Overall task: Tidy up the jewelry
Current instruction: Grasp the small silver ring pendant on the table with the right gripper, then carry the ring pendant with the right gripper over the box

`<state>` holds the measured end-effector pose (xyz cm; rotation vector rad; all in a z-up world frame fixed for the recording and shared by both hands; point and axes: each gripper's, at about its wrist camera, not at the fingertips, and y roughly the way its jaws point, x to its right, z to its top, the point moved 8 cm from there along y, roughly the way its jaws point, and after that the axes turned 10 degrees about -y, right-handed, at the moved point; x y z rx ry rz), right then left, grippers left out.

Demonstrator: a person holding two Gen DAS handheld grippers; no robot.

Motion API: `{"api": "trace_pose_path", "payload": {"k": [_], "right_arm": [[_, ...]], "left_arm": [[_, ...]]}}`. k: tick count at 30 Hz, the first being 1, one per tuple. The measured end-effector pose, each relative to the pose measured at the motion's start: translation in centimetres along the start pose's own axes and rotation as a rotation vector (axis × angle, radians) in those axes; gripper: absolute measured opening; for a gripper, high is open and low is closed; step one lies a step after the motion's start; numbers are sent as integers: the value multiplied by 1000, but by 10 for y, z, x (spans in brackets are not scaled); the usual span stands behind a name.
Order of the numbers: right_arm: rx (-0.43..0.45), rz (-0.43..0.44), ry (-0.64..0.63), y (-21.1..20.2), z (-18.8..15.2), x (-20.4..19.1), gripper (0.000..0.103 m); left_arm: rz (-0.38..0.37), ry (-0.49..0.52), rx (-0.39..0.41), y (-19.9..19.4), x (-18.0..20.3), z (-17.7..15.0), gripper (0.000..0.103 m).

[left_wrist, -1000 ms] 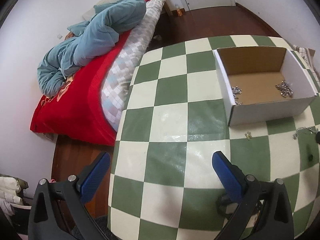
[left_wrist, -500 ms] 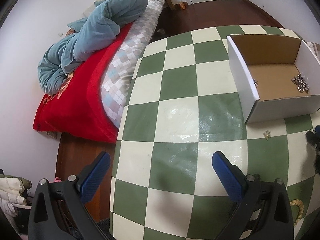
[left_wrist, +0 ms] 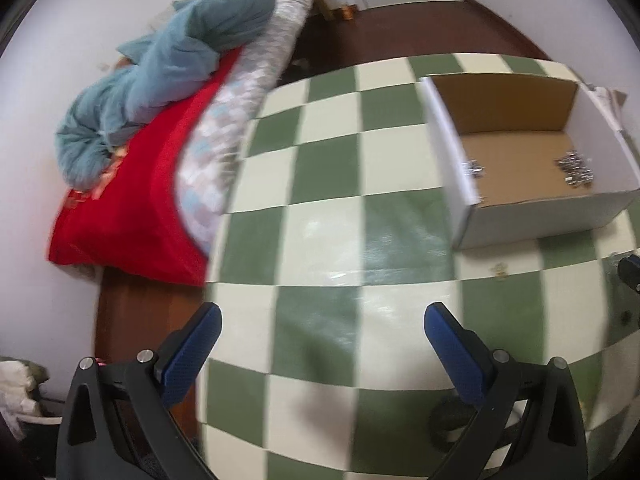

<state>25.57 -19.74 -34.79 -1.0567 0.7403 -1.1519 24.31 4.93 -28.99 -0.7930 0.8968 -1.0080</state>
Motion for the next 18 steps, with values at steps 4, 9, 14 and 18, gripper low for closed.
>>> {"api": "trace_pose_path", "payload": {"k": [4, 9, 14, 18], "right_arm": [[11, -8, 73, -7, -3, 31, 10], [-5, -23, 115, -6, -7, 51, 10], [-3, -30, 132, -11, -11, 60, 10], [2, -33, 145, -11, -10, 67, 10]], "left_arm": [[-113, 27, -41, 2, 38, 3, 98], [-173, 75, -98, 13, 80, 2, 74], [-191, 91, -141, 26, 101, -3, 70], [-200, 88, -150, 31, 106, -5, 65]]}}
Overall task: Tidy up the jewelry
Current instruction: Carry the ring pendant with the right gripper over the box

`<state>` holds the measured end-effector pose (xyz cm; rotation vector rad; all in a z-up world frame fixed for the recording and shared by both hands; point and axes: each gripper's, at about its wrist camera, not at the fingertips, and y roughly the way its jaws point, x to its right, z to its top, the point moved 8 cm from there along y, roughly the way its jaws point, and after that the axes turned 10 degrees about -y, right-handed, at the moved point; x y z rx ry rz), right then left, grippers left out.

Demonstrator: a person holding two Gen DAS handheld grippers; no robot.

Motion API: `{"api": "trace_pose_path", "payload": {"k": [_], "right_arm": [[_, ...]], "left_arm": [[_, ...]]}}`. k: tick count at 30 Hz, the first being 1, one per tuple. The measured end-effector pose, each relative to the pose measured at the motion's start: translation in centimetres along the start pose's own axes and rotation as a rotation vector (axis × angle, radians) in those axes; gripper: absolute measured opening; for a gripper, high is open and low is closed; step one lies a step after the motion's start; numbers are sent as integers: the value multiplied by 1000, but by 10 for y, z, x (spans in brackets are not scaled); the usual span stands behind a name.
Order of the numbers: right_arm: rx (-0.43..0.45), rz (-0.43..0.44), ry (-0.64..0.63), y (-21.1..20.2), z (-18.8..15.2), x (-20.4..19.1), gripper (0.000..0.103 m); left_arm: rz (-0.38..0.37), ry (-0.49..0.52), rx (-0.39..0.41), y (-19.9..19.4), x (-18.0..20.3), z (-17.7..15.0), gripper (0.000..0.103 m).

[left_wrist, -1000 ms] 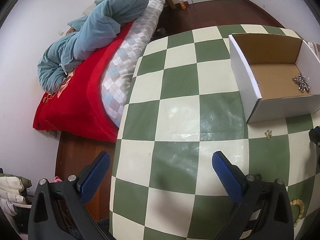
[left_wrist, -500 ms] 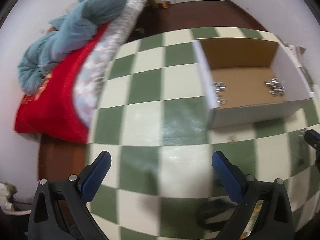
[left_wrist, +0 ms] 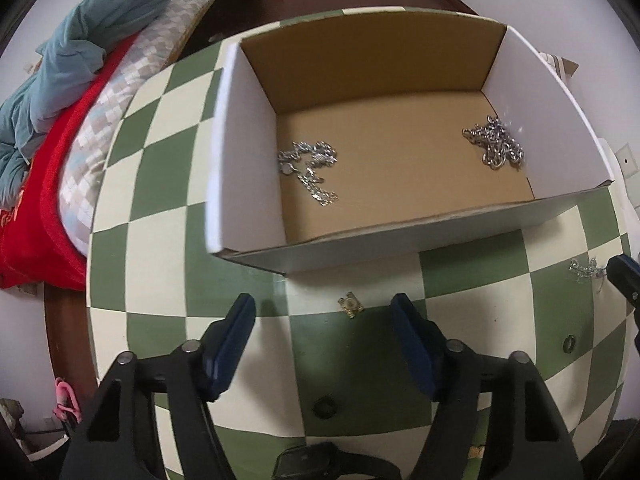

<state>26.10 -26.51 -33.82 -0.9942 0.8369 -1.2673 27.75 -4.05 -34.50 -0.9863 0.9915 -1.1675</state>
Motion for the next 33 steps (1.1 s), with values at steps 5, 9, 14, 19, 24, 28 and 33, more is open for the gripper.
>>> {"api": "trace_pose_path", "payload": {"k": [5, 9, 14, 19, 24, 28, 33], "right_arm": [[0, -1, 12, 2, 1, 2, 10], [1, 6, 21, 3, 2, 1, 10], [3, 10, 26, 3, 3, -2, 10], [21, 21, 29, -8, 7, -4, 10], [60, 46, 32, -34, 17, -8, 10], [100, 81, 36, -62, 27, -13, 10], [164, 136, 42, -107, 44, -20, 10]], "left_arm": [[-7, -9, 3, 0, 1, 1, 65], [-35, -17, 8, -1, 3, 1, 57], [-97, -8, -6, -4, 12, -1, 5], [-99, -10, -2, -9, 13, -8, 4], [-105, -15, 26, -25, 6, -7, 4], [-128, -17, 62, -52, 2, -6, 4], [-169, -31, 120, -99, -7, 0, 4]]}}
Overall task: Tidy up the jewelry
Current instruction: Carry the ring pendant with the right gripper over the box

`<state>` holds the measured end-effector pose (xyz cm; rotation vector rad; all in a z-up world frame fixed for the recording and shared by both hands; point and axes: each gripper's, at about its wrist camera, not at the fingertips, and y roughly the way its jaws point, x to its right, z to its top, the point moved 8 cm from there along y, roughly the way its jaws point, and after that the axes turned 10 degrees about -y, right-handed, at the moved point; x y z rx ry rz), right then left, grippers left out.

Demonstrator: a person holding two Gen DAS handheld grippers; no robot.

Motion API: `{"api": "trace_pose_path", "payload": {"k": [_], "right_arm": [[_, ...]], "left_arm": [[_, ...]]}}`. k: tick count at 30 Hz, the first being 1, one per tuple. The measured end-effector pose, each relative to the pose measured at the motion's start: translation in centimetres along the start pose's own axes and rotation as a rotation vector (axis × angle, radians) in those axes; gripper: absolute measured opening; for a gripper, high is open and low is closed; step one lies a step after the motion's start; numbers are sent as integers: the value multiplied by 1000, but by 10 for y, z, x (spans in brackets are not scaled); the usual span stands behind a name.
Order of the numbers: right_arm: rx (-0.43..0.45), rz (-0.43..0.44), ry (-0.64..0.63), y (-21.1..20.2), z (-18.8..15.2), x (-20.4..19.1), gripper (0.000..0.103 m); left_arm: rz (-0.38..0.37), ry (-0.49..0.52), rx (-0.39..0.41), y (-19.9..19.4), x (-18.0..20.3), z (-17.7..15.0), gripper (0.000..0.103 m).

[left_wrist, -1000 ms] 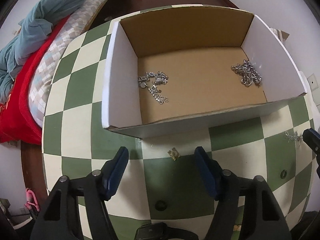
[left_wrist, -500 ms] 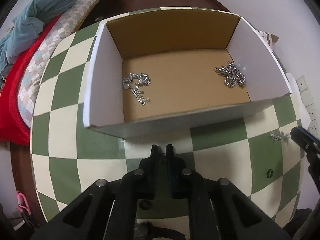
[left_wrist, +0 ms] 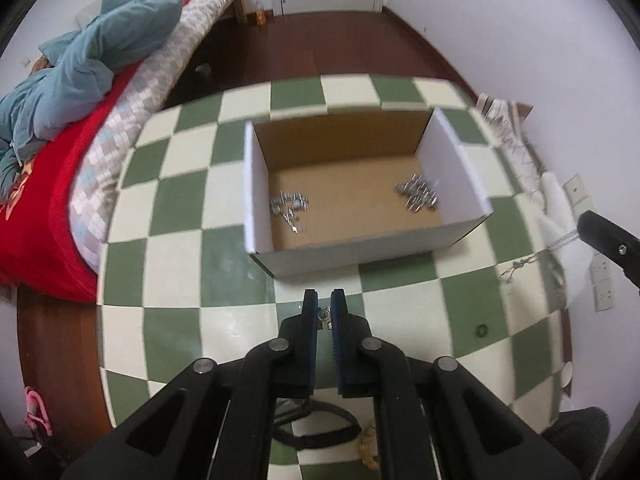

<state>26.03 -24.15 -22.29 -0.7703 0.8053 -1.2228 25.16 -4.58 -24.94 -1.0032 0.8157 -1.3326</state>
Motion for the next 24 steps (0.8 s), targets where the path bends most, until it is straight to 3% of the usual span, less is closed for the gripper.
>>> {"api": "trace_pose_path", "payload": {"k": [11, 15, 20, 24], "right_arm": [[141, 82, -72, -92, 63, -43, 10], [178, 95, -114, -112, 92, -61, 10], [158, 101, -133, -93, 119, -72, 10], [93, 111, -129, -51, 129, -74, 10]], "left_arm": [[-78, -23, 91, -79, -11, 55, 4], [-99, -25, 94, -87, -14, 79, 4], [-120, -32, 46, -68, -14, 107, 4], [-128, -51, -14, -38, -15, 122, 4]]}}
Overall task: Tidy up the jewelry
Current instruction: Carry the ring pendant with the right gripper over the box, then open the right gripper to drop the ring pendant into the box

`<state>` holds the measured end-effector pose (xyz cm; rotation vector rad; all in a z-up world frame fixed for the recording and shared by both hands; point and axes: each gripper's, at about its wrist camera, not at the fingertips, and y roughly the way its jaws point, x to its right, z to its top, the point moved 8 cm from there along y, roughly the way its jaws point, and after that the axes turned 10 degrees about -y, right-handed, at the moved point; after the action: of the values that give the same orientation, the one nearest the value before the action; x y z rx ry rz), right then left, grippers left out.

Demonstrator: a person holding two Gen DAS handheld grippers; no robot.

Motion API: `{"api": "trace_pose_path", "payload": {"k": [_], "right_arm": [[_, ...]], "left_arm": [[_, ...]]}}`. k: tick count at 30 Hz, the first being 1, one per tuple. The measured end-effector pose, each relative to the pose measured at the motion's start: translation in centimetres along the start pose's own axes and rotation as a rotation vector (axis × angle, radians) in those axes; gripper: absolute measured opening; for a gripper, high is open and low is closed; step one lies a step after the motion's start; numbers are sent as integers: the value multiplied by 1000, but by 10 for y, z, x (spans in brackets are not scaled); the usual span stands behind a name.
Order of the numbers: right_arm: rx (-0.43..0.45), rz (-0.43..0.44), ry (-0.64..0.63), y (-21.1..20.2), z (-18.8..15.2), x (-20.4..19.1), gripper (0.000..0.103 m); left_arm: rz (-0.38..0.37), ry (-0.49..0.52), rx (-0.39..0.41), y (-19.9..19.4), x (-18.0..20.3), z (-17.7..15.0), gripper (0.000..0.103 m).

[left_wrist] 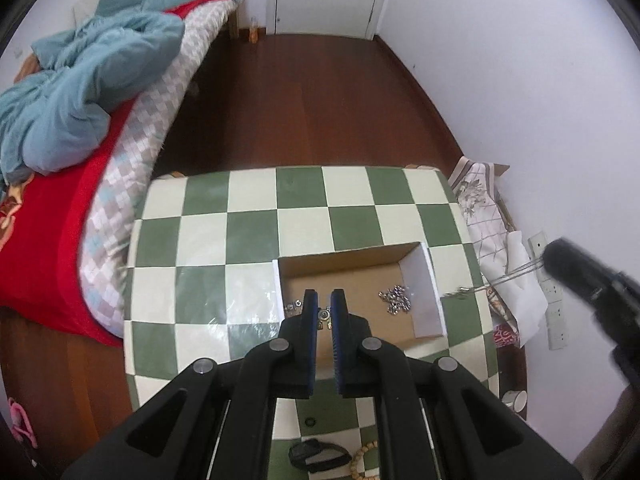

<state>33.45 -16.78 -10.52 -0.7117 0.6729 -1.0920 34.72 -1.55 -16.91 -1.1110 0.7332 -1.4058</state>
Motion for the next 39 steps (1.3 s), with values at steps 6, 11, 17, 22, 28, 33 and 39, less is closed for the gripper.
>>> {"api": "trace_pose_path", "payload": {"k": [6, 11, 17, 22, 28, 33, 39], "right_arm": [[-131, 5, 16, 79, -10, 10, 10], [-222, -8, 25, 128, -25, 22, 10], [-303, -60, 2, 164, -38, 36, 10], [-333, -119, -50, 172, -43, 44, 11], [-347, -113, -10, 173, -46, 54, 45], [-317, -115, 26, 159, -43, 60, 79], [-335, -234, -17, 137, -54, 69, 103]], "left_arm": [[3, -36, -110, 54, -8, 8, 4], [-8, -71, -186, 88, -10, 6, 4], [91, -23, -183, 106, -11, 9, 4], [154, -22, -173, 114, -19, 14, 4], [177, -52, -130, 107, -21, 21, 32], [200, -83, -37, 85, -26, 35, 95], [315, -53, 56, 62, -42, 31, 103]]}}
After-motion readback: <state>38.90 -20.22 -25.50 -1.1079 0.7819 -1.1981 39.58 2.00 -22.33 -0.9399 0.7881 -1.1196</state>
